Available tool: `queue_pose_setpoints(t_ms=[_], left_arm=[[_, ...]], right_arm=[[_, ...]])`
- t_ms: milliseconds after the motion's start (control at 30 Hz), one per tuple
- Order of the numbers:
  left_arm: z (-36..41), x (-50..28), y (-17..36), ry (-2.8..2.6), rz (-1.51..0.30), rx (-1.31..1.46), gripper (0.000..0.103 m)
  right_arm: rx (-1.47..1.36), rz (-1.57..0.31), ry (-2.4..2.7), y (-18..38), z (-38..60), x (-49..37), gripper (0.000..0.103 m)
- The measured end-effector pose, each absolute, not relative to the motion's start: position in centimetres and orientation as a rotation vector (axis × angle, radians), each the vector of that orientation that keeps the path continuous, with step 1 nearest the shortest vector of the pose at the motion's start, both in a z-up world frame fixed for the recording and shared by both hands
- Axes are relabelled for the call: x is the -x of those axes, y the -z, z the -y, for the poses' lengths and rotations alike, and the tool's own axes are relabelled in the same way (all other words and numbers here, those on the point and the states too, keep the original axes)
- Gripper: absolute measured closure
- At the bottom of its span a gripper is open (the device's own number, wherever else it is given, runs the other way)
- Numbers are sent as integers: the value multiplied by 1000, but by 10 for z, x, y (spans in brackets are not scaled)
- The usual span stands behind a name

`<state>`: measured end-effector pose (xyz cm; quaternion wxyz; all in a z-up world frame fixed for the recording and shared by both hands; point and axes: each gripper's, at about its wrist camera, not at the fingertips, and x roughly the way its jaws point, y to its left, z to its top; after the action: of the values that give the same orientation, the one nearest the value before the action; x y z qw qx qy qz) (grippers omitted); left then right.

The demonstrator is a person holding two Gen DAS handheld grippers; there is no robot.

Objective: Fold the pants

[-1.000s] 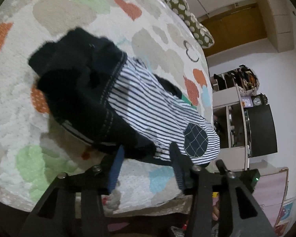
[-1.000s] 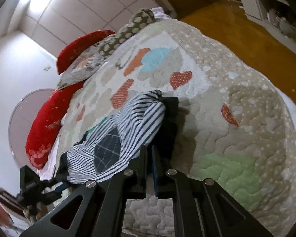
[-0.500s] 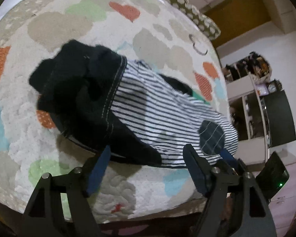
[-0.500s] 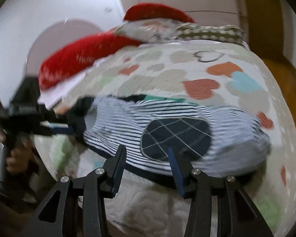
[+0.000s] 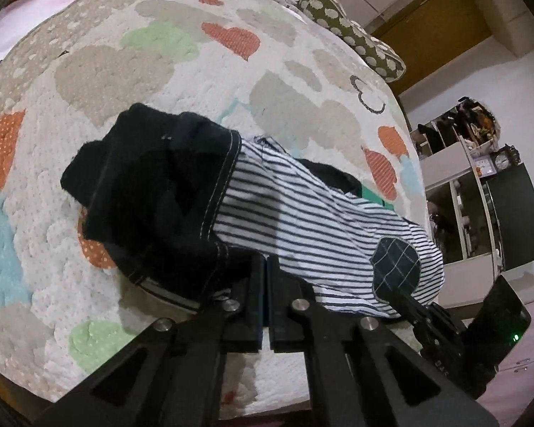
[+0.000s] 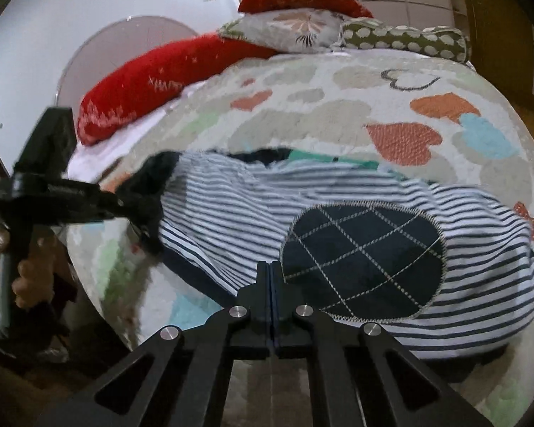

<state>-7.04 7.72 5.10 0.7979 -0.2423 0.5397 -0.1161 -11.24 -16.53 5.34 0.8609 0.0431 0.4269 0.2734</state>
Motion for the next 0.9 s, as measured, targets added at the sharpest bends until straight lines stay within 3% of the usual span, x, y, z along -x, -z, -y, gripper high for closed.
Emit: queue_pose_setpoints(t_ms=[300, 333, 367, 433, 667, 900], left_arm=[[-83, 63, -69, 262, -1123, 578, 102], [-84, 63, -71, 264, -1115, 581, 103], [-84, 63, -74, 263, -1108, 582, 103], [-87, 65, -81, 258, -1082, 574, 103], [-88, 69, -90, 289, -1057, 535, 103], [-80, 85, -65, 298, -1124, 495, 103]], right_arm=[[-107, -784, -601, -87, 157, 114, 98], [-120, -792, -625, -87, 156, 113, 83], [-122, -811, -643, -85, 153, 110, 56], [-100, -808, -643, -80, 147, 110, 43], [-49, -840, -539, -59, 150, 97, 43], [7, -835, -657, -70, 137, 119, 43]])
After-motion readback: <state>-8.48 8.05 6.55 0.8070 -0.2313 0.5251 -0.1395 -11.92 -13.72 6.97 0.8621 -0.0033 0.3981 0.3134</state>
